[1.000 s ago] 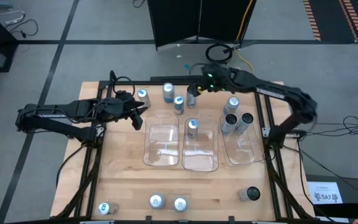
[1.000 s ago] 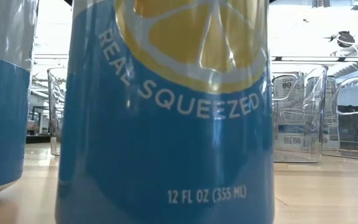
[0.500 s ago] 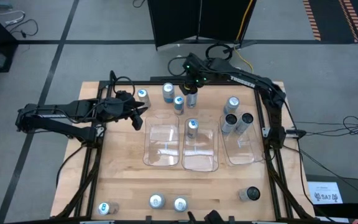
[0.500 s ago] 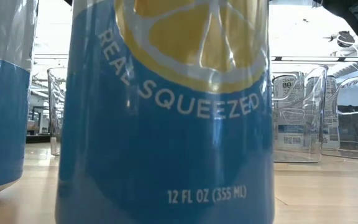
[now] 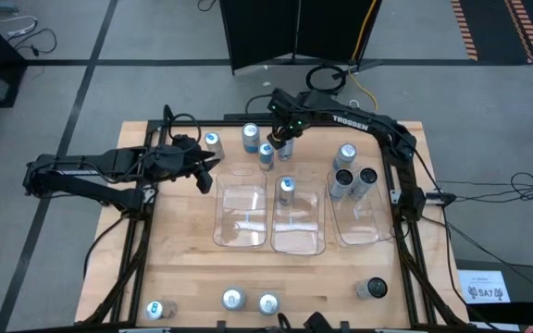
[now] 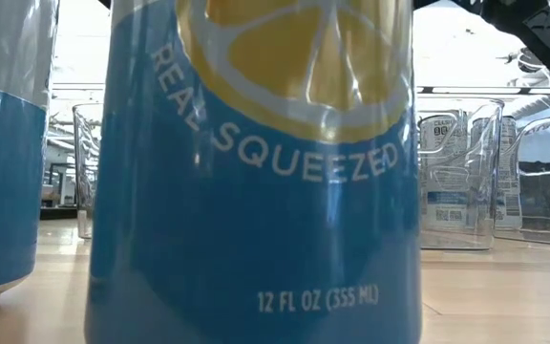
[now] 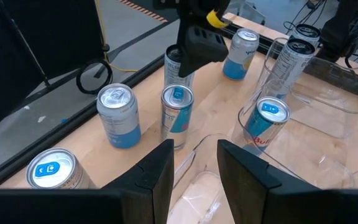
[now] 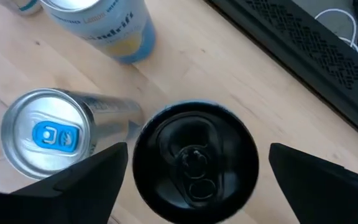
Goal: Sort soda cans
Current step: Put the top white-blue soda can into the right transparent bin
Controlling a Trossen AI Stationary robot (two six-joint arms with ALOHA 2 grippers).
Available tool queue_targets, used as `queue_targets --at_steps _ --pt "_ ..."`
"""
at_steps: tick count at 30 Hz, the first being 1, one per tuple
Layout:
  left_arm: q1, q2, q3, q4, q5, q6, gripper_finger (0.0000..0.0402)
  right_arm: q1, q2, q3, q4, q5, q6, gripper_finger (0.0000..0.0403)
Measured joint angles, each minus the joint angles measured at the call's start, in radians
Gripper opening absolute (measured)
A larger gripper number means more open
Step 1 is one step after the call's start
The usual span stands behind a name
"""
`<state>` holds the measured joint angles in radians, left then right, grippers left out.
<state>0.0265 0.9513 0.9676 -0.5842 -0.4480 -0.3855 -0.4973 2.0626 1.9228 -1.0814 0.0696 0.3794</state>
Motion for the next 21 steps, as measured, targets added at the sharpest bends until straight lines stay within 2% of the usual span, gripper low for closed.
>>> queue_targets --at_steps 4,12,16,21 --pt "0.0 0.0 0.0 0.0 0.0 0.0 0.0132 -0.002 0.021 0.0 -0.002 -0.021 -0.003 0.0343" --pt "-0.001 0.0 0.0 0.0 0.008 0.0 0.0132 -0.001 0.028 0.0 -0.006 -0.021 0.0 0.0238" --pt "-0.001 0.0 0.0 0.0 0.02 -0.001 0.0132 -0.001 0.009 -0.002 -0.031 -0.018 0.0 0.0237" --pt "-0.001 0.0 0.0 0.0 0.021 -0.002 0.0132 -0.008 -0.091 -0.002 -0.088 -0.01 -0.003 0.0238"
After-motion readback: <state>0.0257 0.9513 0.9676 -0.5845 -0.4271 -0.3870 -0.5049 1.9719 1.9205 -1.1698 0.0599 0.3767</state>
